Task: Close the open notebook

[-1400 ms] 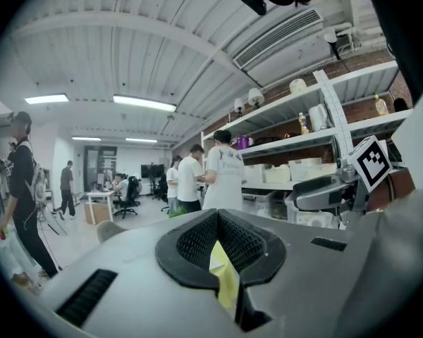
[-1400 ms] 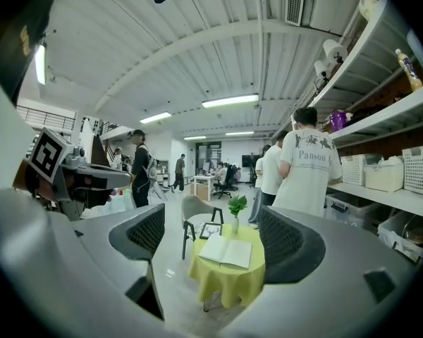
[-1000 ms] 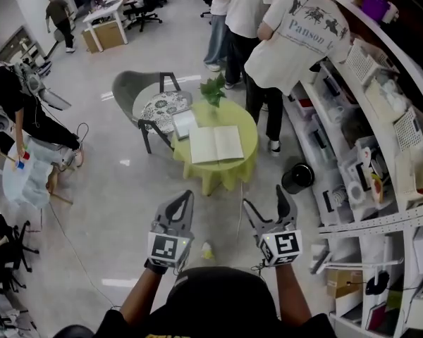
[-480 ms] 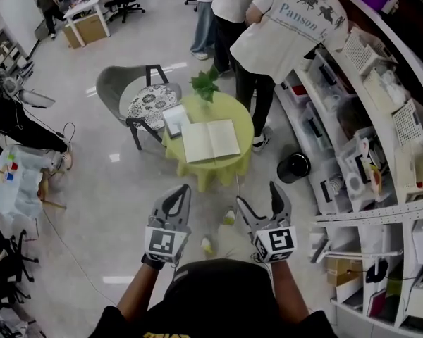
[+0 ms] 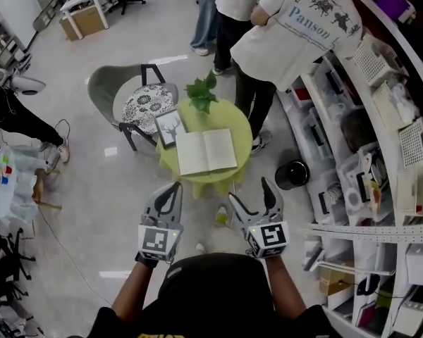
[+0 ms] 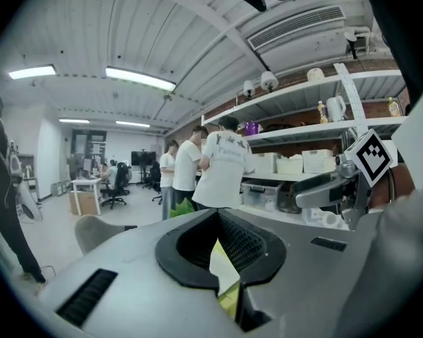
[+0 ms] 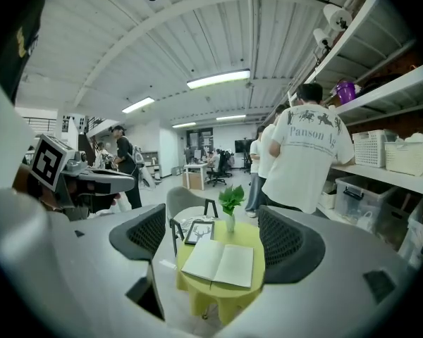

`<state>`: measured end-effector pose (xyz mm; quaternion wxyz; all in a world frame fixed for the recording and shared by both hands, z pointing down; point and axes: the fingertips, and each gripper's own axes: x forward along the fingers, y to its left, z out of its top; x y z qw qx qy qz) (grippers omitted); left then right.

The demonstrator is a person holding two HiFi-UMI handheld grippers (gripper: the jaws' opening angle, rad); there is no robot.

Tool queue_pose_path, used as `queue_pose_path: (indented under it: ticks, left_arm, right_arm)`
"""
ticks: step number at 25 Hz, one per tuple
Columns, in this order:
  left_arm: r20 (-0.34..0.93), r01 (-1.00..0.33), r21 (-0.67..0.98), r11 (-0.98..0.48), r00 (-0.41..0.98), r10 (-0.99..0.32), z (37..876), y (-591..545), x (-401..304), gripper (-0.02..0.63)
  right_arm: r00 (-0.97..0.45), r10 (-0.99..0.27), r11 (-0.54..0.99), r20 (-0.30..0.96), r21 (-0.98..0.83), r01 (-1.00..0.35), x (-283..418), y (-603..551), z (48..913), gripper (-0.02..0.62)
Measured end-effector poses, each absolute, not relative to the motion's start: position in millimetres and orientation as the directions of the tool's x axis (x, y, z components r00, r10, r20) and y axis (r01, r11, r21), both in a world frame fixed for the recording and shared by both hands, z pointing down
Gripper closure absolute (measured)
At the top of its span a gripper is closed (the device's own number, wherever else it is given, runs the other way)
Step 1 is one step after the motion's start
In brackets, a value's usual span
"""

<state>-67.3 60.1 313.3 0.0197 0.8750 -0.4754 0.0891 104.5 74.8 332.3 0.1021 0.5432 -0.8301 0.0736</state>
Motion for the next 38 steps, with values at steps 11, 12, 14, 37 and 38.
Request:
queue_pose_path:
  ticks: [11, 12, 14, 37, 38]
  left_arm:
    - [0.187, -0.863, -0.075, -0.499, 0.48, -0.857, 314, -36, -33, 0.588]
    - [0.188, -0.866, -0.079, -0.494, 0.474, -0.86, 315, -44, -31, 0.588]
    - [0.199, -0.872, -0.089, -0.482, 0.459, -0.866, 318, -58, -28, 0.588]
    - [0.371, -0.925, -0.031, -0.378, 0.341, -0.864, 382, -118, -40, 0.588]
    - [0.378, -0.923, -0.027, -0.384, 0.346, -0.859, 388, -118, -43, 0.588]
  right_arm:
    - [-0.452, -0.845, 0.469, 0.285, -0.009, -0.883, 135, -26, 347, 0.196]
    - [-0.457, -0.842, 0.475, 0.288, -0.008, -0.88, 135, -34, 348, 0.196]
    - [-0.462, -0.834, 0.49, 0.301, 0.019, -0.871, 136, -50, 350, 0.196]
    - [-0.492, -0.724, 0.587, 0.484, 0.056, -0.808, 147, -117, 449, 0.198]
    - [-0.482, -0.724, 0.578, 0.493, 0.054, -0.814, 145, -117, 454, 0.198]
